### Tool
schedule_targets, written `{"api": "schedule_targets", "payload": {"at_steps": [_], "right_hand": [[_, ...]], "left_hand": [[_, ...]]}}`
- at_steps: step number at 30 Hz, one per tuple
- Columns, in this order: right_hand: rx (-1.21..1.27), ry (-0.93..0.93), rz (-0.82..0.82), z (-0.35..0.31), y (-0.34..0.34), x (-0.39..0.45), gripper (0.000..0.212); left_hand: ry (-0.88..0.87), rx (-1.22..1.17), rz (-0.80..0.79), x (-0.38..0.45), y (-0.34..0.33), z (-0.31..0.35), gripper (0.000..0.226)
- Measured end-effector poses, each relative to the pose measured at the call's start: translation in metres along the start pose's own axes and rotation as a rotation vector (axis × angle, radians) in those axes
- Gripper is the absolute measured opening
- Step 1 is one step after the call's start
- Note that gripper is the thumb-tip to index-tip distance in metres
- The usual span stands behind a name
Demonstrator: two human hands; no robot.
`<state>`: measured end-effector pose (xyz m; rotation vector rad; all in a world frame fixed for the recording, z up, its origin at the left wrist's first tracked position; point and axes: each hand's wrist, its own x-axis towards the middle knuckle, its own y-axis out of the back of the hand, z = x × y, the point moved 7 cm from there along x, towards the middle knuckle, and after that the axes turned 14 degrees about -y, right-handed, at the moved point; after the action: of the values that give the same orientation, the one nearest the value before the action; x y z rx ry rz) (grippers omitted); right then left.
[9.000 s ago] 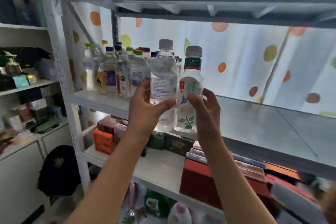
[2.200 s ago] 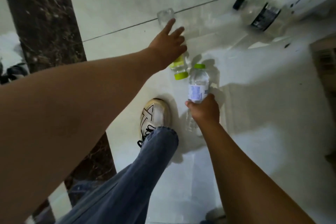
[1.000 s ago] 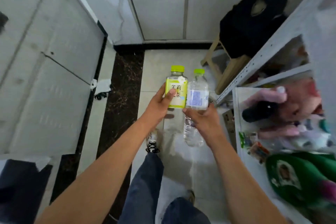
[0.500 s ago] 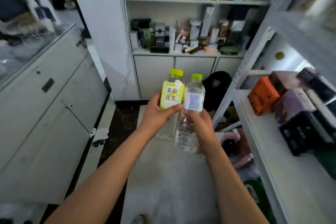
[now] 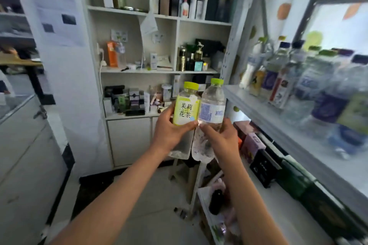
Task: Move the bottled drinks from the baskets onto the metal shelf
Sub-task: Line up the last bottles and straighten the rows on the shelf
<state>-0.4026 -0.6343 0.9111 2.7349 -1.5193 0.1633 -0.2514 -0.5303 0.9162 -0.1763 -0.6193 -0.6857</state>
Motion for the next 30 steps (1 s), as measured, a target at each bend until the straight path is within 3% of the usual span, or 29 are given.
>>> {"api": "schedule_targets", "payload": {"at_steps": [3, 13, 22, 30], "right_hand": [[-0.002, 0.044, 0.081, -0.028, 0.016, -0.004, 0.036], [-0.184, 0.124, 0.397, -0.097, 0.095, -0.055, 0.039], [-0.328, 0.142, 0.772, -0.148, 0.197, -0.135, 0.043], [-0.493, 0.132, 0.964, -0.180, 0.273, -0.167, 0.049]], "left_hand": [[-0.067, -0.017, -0.041, 0.017, -0.015, 0.023, 0.080], [-0.199, -0.201, -0.177, 0.027, -0.091, 0.086, 0.074], [-0.196, -0.294, -0.367, -0.003, -0.169, 0.164, 0.070], [-0.199, -0.327, -0.436, -0.017, -0.232, 0.221, 0.063]]}}
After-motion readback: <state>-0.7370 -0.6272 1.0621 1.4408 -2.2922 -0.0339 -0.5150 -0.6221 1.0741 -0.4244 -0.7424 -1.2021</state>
